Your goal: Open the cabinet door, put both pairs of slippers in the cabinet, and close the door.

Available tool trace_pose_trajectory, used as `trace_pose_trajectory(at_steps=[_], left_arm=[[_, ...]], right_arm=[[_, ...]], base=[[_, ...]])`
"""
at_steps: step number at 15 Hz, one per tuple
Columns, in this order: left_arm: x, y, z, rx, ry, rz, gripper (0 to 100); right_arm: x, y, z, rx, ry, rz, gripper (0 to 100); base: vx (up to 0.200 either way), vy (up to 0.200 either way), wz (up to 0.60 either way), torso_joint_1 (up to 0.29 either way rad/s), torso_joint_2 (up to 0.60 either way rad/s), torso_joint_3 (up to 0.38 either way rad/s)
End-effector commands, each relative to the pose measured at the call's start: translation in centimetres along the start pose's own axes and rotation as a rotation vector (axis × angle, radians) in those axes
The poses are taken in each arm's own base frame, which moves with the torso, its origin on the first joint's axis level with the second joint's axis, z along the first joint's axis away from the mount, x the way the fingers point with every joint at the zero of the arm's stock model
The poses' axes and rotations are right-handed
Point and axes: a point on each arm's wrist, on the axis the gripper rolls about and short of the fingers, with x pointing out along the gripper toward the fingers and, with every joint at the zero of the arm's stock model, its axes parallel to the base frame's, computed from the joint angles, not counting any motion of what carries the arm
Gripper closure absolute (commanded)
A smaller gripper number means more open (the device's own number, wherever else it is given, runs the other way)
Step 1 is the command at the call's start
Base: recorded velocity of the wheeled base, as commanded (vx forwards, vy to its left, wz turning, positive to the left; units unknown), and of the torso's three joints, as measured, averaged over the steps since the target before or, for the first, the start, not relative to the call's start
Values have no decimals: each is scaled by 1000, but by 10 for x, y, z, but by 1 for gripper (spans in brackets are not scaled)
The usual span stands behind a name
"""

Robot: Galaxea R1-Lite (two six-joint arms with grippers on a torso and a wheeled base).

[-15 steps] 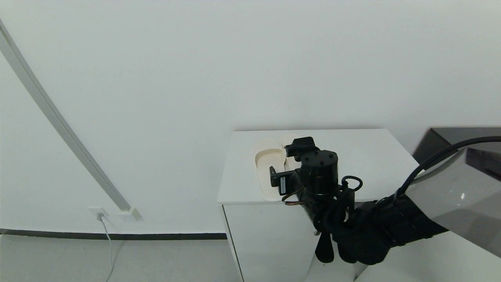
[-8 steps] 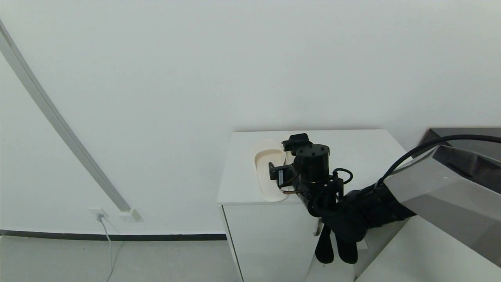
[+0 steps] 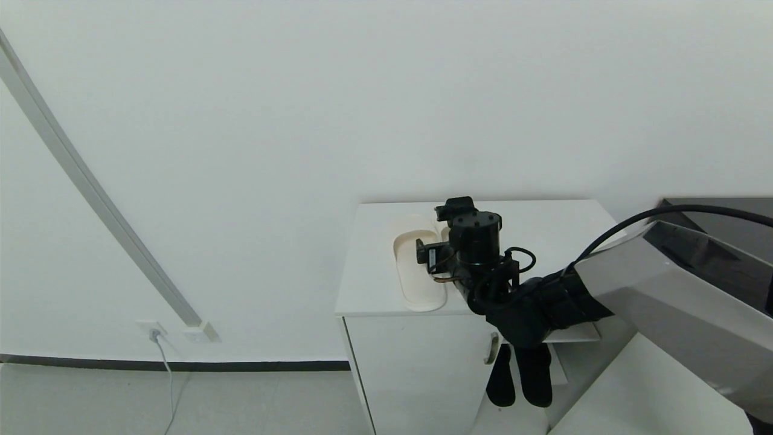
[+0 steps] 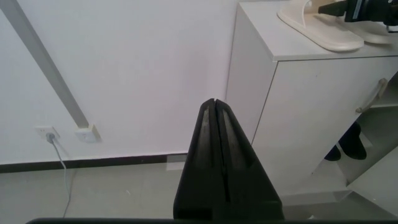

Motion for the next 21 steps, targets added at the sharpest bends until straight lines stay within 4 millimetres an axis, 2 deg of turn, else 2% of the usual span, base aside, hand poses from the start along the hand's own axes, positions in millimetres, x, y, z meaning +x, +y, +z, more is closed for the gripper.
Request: trace_pose_trajectory(at_steps=[1,5,6,13,16,21], left_arm=[[0,0,0,0,-1,2,100],[0,0,0,0,0,2,100],[0,0,0,0,-1,2,100],[0,0,0,0,-1,2,100],[0,0,0,0,0,1,100],[0,0,0,0,-1,2,100]], right_arm=[[8,2,-4,-2,3,-6,0],[18,6,-2,-4,9,-7,0],[21,7,-4,-7,14,-8,100],[22,8,-1,-2,3,-10,100],[13,5,14,9,-17,-6,100],[4,5,24,13,-29,1,100]], base=[[0,0,0,0,0,0],[0,0,0,0,0,0],[0,0,0,0,0,0],[0,0,0,0,0,0],[0,0,0,0,0,0],[0,0,0,0,0,0]])
